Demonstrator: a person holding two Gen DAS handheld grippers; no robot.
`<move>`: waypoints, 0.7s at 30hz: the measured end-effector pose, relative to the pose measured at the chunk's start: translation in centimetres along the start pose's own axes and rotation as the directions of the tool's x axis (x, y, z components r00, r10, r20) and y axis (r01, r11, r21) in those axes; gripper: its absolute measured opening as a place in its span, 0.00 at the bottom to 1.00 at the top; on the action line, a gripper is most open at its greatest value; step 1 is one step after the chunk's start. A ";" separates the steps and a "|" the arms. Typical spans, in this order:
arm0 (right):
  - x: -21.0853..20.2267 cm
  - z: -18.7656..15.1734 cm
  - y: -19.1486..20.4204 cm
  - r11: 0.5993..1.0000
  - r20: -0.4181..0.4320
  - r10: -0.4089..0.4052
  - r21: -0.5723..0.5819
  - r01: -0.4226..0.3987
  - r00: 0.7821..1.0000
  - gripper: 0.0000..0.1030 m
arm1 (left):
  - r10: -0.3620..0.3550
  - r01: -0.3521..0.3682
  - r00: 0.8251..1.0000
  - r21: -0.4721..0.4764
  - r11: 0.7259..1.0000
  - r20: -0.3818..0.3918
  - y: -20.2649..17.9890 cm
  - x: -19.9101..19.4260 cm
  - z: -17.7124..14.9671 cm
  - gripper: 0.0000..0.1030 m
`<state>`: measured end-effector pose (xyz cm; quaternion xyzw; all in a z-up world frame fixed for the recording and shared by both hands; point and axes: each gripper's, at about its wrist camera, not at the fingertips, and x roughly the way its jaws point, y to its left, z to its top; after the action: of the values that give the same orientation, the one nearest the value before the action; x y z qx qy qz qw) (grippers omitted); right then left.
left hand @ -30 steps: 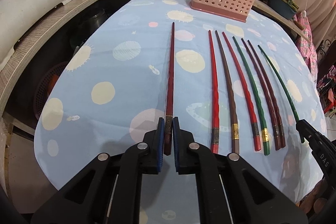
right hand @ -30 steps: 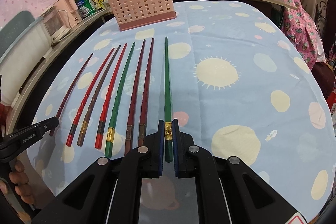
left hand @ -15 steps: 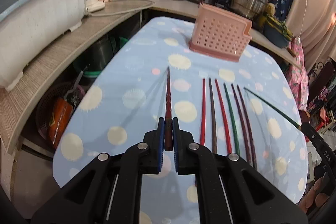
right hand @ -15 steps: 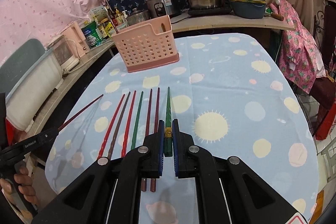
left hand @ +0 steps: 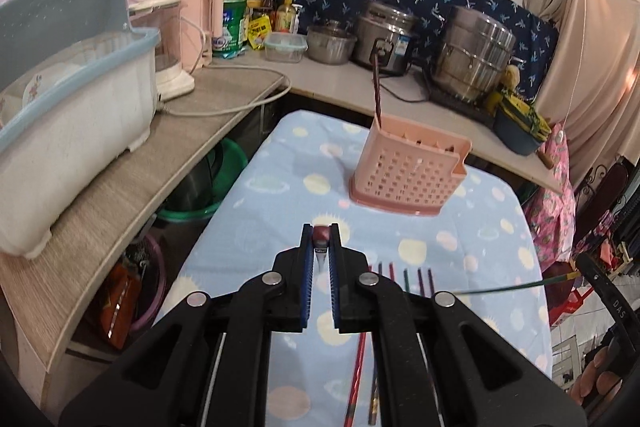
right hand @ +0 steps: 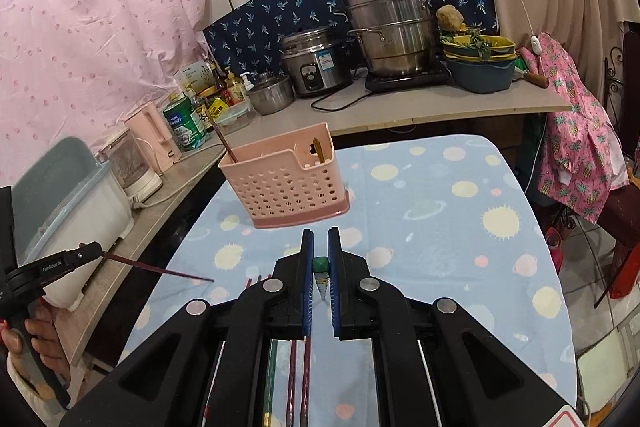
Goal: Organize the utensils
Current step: 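Lift and carry both held chopsticks over the pink basket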
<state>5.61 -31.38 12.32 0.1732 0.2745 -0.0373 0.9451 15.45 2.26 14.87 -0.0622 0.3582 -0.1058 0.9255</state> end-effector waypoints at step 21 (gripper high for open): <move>3.1 15.9 3.0 0.993 0.202 0.113 0.019 -0.119 0.973 0.07 | -0.062 0.068 0.962 -0.015 0.998 0.265 -5.9 -1.6 16.2 0.07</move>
<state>16.75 -34.05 24.12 0.1988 0.1668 -0.0035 0.9657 24.31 -2.45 28.95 -0.0984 0.2303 -0.1225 0.9604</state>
